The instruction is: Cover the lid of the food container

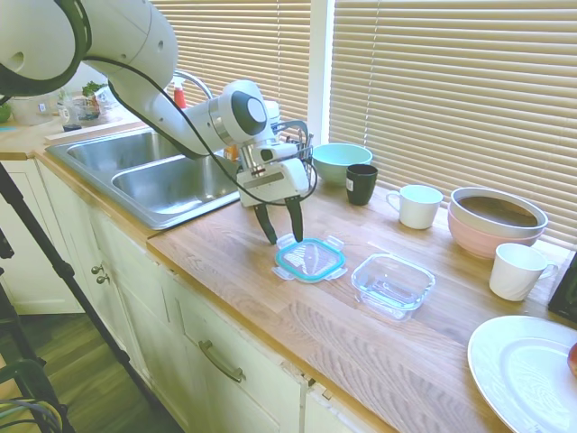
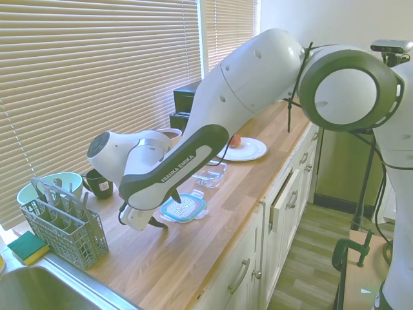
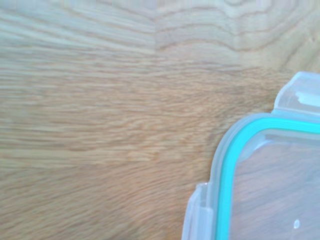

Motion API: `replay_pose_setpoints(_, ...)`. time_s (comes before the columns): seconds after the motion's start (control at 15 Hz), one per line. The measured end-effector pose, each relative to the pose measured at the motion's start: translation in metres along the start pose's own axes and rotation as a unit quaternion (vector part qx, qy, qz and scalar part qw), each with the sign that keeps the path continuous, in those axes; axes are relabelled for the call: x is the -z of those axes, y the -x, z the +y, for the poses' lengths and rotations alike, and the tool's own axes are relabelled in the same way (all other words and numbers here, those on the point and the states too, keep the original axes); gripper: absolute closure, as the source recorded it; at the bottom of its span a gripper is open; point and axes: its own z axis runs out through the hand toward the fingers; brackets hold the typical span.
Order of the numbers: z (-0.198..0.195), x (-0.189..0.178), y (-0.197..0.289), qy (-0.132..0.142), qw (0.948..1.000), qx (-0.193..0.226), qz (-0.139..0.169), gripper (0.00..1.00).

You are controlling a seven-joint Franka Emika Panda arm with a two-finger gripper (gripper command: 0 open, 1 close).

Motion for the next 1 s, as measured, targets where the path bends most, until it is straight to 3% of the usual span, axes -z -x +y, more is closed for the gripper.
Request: replay_pose_setpoints(1.0, -0.004, -0.004, -0.019, 0.026, 0.9996, -0.007, -0.005, 0.0)
